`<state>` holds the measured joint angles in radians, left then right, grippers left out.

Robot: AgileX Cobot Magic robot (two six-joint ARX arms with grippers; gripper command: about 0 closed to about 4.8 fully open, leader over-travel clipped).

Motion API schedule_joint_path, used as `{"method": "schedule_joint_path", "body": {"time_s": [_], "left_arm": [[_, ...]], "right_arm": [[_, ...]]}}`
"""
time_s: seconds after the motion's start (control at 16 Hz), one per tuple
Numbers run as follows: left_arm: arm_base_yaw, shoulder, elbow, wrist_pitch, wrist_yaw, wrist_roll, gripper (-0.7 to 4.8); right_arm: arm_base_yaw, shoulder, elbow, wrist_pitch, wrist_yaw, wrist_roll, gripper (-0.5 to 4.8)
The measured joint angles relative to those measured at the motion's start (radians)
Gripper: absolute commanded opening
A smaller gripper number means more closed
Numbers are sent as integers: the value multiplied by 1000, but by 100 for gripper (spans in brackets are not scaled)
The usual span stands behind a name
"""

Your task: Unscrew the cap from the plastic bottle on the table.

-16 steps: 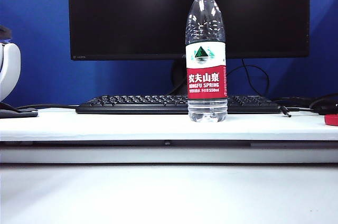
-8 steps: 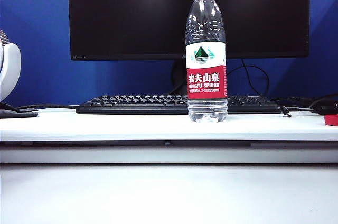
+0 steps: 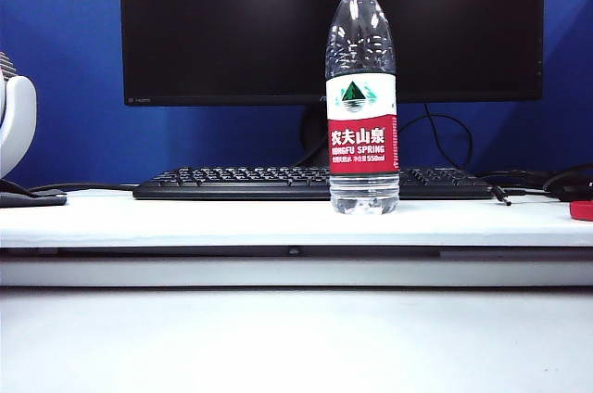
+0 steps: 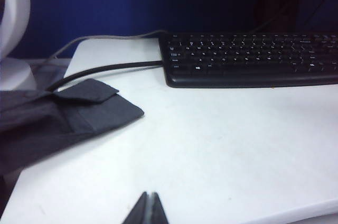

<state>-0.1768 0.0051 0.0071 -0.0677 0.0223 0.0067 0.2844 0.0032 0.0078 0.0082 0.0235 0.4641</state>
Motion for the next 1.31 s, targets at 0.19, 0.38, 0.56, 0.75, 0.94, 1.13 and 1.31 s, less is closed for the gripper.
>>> {"method": "schedule_joint_path", "body": {"time_s": [0.19,0.38,0.56,0.75,0.94,1.13,1.31], "left_arm": [[0,0,0,43,0,22,-4],[0,0,0,90,0,43,-4],[0,0,0,102,0,46,-4],[0,0,0,103,-13,45,-4],[0,0,0,110,-43,45,-4],[0,0,0,116,-73,45,-4],[0,0,0,124,-80,45,-4]], "right_arm": [[0,0,0,0,0,0,-1],[0,0,0,0,0,0,-1],[0,0,0,0,0,0,-1],[0,0,0,0,0,0,-1],[0,0,0,0,0,0,-1],[0,0,0,0,0,0,-1],[0,0,0,0,0,0,-1]]}}
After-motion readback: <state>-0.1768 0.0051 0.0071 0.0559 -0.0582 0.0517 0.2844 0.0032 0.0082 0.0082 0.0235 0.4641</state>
